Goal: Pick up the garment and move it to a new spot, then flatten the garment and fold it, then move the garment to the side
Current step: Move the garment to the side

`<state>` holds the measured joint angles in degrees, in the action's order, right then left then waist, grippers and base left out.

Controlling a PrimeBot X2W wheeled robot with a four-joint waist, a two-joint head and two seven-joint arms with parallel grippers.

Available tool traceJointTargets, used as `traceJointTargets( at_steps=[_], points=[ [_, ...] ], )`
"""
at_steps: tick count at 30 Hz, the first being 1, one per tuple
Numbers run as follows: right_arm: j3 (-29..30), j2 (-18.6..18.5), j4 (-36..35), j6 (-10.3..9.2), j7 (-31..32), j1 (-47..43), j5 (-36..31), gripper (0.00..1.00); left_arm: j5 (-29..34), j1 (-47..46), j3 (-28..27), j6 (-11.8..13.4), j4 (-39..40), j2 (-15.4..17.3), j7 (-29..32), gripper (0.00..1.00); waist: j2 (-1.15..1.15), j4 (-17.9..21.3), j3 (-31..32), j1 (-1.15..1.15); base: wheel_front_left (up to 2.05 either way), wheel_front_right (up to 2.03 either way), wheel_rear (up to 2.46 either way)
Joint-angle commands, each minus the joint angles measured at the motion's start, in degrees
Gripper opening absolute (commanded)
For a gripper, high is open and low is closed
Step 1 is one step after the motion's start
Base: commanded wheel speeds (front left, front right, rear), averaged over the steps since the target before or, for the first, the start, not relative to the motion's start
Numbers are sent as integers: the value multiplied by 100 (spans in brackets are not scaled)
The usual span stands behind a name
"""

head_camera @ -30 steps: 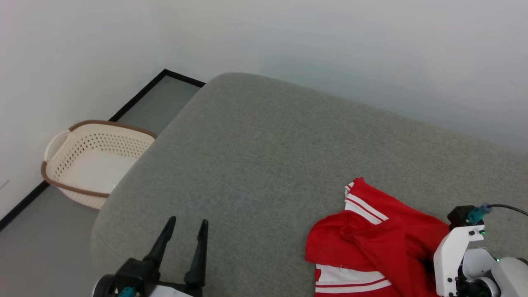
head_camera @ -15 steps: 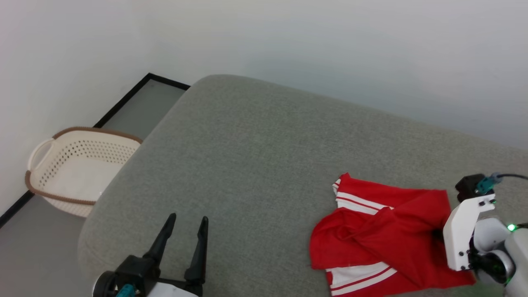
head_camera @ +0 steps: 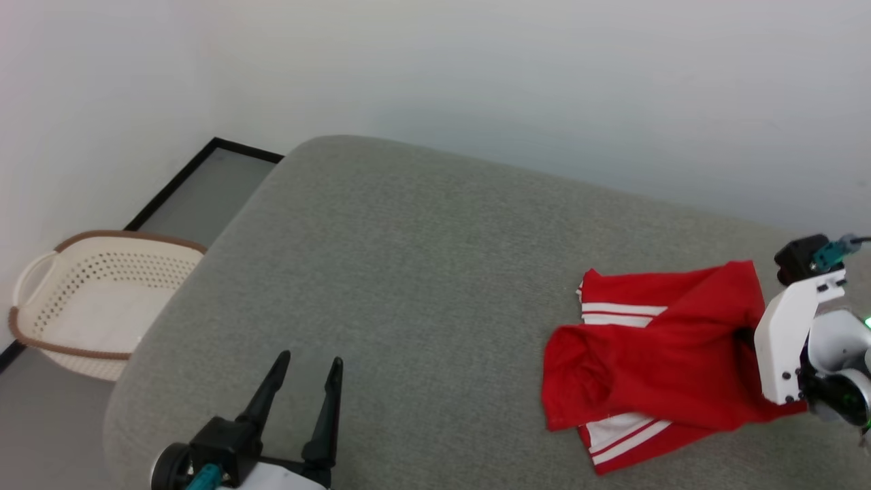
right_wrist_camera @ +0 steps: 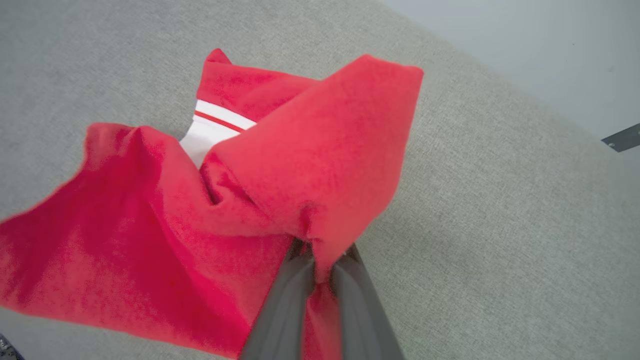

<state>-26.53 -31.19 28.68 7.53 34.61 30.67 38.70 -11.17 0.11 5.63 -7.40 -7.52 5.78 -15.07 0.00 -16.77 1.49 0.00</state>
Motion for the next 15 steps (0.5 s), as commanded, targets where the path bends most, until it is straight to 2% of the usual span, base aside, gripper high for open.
traceJointTargets(
  at_steps=[1,15],
  points=[
    [-10,-44,-49,-11,21,125,4,0,-47,-74,15,-13,-11,41,-9,100,0,106,-36,0,0,0,0],
    [-125,-351,-33,-11,-102,741,104,0,-90,-579,195,-13,95,265,-9,100,0,738,-602,0,0,0,0]
  ],
)
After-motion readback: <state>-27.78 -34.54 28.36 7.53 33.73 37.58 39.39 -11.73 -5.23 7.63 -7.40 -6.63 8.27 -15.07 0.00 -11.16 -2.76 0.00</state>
